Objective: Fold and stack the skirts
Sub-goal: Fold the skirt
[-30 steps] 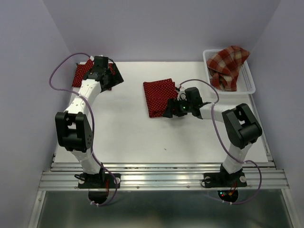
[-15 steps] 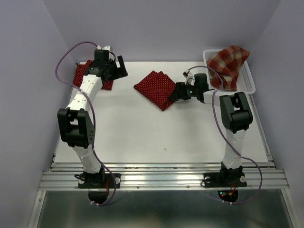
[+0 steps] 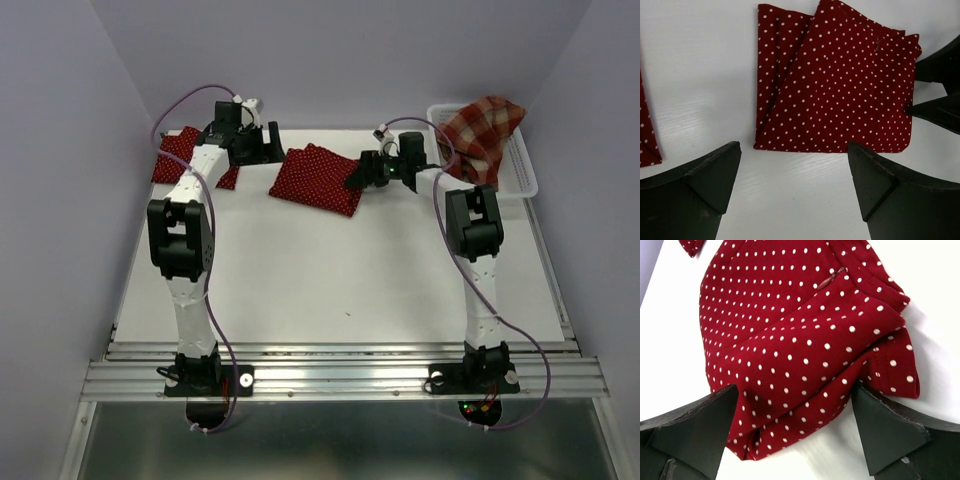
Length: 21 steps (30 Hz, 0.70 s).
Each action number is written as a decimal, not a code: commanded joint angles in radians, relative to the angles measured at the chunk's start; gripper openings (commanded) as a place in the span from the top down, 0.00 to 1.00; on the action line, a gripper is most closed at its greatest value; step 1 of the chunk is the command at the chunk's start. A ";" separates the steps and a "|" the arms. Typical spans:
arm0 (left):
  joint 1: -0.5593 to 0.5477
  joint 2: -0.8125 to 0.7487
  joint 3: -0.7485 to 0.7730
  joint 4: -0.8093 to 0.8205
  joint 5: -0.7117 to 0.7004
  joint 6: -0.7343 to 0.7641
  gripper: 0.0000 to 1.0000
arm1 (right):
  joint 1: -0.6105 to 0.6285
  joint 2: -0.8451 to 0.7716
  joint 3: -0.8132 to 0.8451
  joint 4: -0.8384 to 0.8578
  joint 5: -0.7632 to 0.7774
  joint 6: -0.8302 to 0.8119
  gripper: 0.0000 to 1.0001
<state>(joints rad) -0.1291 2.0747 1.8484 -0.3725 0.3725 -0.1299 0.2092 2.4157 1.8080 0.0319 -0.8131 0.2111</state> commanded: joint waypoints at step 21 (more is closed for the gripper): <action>-0.040 0.274 0.250 -0.013 -0.096 0.125 0.01 | 0.076 0.019 0.034 -0.150 0.049 -0.019 0.00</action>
<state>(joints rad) -0.1673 2.3421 2.0258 -0.3866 0.3187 -0.0494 0.2699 2.4512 1.8870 -0.0406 -0.7780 0.2050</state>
